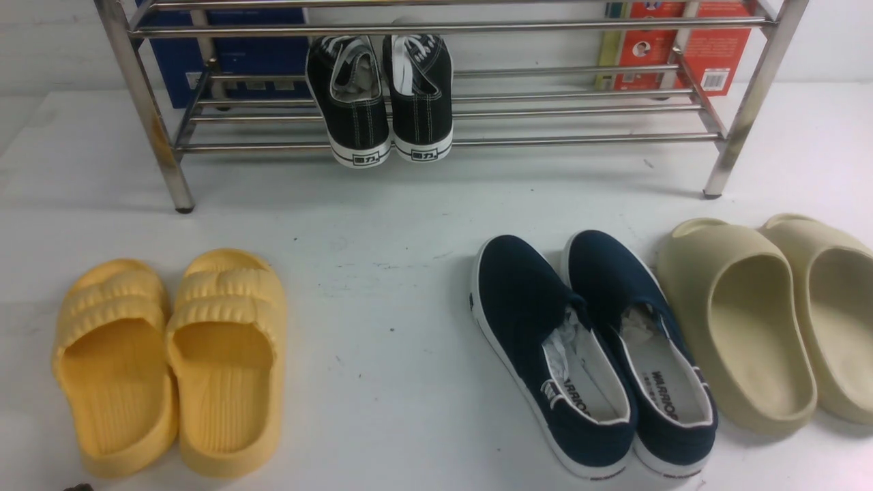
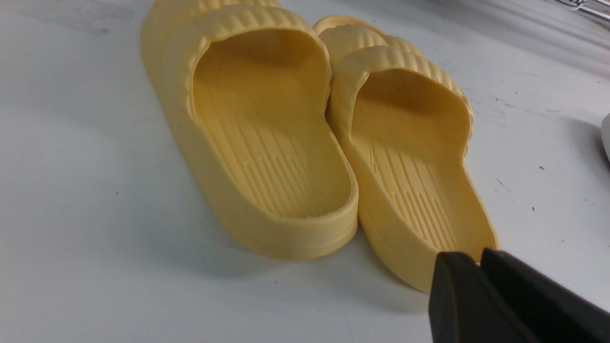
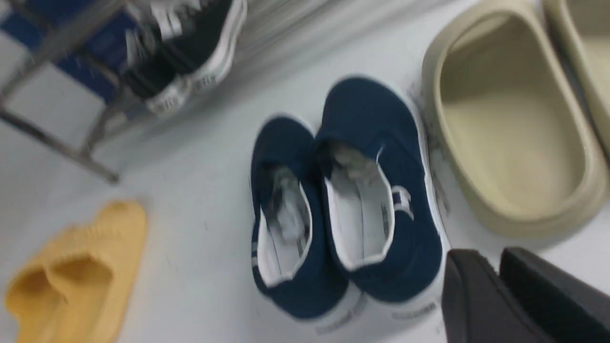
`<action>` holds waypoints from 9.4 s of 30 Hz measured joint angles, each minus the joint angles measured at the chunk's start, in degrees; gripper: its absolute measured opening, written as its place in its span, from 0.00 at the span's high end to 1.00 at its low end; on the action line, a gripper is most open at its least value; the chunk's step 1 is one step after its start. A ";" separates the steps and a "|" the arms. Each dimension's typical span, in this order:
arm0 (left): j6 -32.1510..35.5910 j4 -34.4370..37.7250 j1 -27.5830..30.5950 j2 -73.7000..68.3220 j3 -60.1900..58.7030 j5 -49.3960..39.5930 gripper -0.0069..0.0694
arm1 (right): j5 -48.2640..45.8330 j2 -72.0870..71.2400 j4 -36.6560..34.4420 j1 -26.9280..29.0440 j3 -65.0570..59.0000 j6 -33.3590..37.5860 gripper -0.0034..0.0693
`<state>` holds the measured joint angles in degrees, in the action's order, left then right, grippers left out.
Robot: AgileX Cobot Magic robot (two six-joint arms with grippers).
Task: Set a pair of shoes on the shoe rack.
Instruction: Use the right arm to grab the shoe closest to it, then use the right arm to put a shoe into the shoe rack
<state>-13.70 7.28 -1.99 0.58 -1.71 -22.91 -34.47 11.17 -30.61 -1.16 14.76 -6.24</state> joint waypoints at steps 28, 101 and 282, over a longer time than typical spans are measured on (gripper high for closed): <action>0.00 0.00 0.00 0.00 0.00 0.00 0.78 | -19.03 79.57 26.32 -40.68 51.28 9.29 0.46; 0.00 0.00 0.00 0.00 0.00 0.00 0.77 | -23.22 125.73 15.32 -21.09 120.03 9.50 0.89; 0.00 0.00 0.00 0.00 -0.05 -0.01 0.60 | 6.58 113.01 14.36 -21.91 87.59 10.32 0.93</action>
<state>-13.70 7.28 -1.99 0.58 -1.76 -22.92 -27.88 124.18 -16.25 -23.07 102.35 4.09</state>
